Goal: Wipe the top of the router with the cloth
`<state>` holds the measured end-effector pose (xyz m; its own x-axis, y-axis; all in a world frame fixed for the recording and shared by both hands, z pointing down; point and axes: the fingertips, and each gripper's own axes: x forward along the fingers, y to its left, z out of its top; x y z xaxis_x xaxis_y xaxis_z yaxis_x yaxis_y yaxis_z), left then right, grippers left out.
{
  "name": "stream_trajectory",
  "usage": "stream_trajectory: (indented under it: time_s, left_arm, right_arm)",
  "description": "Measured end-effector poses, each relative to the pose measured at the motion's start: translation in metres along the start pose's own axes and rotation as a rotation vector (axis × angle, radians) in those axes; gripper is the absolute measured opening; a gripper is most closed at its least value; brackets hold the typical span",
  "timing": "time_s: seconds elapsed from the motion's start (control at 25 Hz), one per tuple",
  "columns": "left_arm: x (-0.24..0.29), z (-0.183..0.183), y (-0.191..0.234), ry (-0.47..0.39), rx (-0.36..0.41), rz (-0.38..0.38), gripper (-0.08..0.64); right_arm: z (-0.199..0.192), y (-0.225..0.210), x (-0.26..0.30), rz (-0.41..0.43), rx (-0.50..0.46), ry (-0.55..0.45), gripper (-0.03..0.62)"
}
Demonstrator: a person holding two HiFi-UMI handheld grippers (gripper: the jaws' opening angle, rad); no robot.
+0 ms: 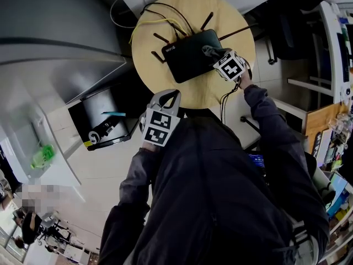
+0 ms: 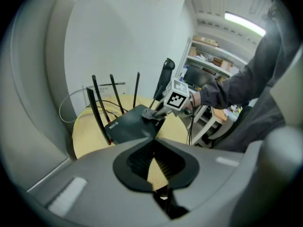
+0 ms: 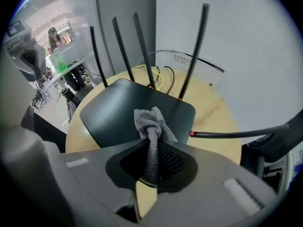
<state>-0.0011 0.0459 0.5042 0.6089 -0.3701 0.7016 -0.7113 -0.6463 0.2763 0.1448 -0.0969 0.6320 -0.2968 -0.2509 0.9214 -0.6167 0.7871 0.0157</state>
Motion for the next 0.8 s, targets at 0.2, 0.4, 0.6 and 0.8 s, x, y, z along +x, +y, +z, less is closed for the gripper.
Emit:
stream_trajectory:
  time_s: [0.2, 0.4, 0.6, 0.8]
  left_arm:
    - [0.0, 0.0, -0.002, 0.003, 0.007, -0.004, 0.0]
    - [0.0, 0.0, -0.003, 0.003, 0.012, -0.005, 0.0]
    - [-0.001, -0.001, -0.005, 0.005, 0.013, -0.005, 0.0]
    - [0.0, -0.002, -0.007, 0.008, 0.014, -0.005, 0.0]
  right_arm:
    - [-0.027, -0.032, -0.006, -0.047, 0.061, 0.028, 0.037]
    - [-0.03, -0.035, -0.008, -0.057, 0.095, 0.029, 0.037]
    - [-0.012, -0.014, -0.011, -0.049, 0.068, 0.004, 0.037]
    - [0.031, 0.063, -0.005, 0.063, -0.06, -0.059, 0.037]
